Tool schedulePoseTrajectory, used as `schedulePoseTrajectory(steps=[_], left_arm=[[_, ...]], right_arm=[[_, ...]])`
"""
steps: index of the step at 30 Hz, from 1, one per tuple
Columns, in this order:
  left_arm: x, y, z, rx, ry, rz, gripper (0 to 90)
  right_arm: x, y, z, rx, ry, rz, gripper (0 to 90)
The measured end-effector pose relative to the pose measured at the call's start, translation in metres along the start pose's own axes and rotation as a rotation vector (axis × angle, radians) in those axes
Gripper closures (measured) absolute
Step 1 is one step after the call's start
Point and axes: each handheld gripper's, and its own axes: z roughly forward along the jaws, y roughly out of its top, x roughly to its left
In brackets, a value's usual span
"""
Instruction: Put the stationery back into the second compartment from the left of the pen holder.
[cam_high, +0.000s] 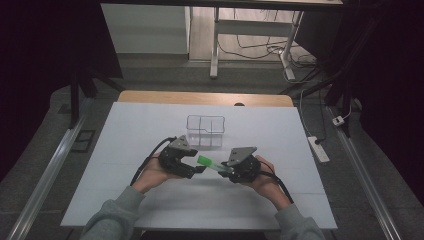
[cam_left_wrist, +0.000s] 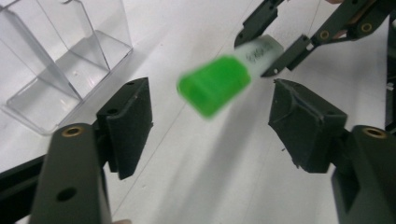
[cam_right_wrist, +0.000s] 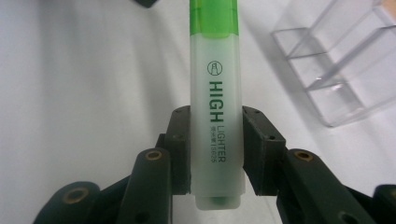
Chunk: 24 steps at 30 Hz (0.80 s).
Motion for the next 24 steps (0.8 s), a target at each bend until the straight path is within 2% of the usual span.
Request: schedulePoseTrajectory(steps=[6,12,16,24], left_arm=[[0.004,-0.004,-0.002,-0.032,0.015,-0.046,27.6],[0.006,-0.006,-0.003,-0.063,-0.007,-0.084,27.4],[0.006,-0.006,-0.002,-0.090,-0.020,-0.103,27.7],[0.006,-0.005,0.004,-0.129,-0.055,-0.151,31.9]], right_arm=[[-0.005,-0.003,-0.006,-0.069,-0.050,0.065,65.6],[-0.008,-0.005,-0.008,-0.100,-0.071,0.104,65.5],[-0.007,-0.005,-0.005,-0.106,-0.075,0.104,65.6],[0.000,-0.002,0.002,-0.110,-0.078,0.070,65.5]])
